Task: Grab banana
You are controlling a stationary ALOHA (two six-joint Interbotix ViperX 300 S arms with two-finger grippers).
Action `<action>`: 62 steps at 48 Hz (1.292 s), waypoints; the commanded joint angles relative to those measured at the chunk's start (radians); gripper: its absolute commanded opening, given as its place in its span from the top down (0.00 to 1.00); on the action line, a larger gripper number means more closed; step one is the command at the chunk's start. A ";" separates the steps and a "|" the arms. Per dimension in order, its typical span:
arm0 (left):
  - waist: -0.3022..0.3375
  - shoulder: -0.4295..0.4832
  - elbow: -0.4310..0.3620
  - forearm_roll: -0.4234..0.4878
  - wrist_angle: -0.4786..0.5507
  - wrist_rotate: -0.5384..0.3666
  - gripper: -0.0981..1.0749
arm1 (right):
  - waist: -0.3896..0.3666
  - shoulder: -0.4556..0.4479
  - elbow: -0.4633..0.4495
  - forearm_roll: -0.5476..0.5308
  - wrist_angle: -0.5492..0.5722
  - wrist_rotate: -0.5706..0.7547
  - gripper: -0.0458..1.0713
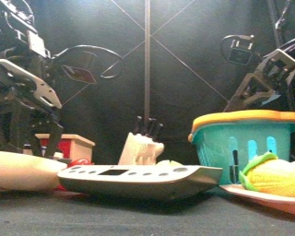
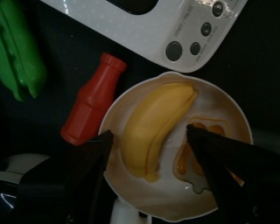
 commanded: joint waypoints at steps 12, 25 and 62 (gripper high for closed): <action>0.002 0.008 -0.014 0.006 -0.003 -0.003 0.11 | -0.005 -0.005 -0.018 0.002 -0.005 -0.002 0.25; 0.003 0.008 -0.018 0.006 -0.002 -0.006 0.32 | -0.005 -0.003 -0.017 0.002 -0.006 -0.002 0.25; 0.003 -0.124 -0.063 0.031 0.074 -0.005 0.38 | -0.003 -0.005 -0.029 0.011 -0.003 0.003 0.25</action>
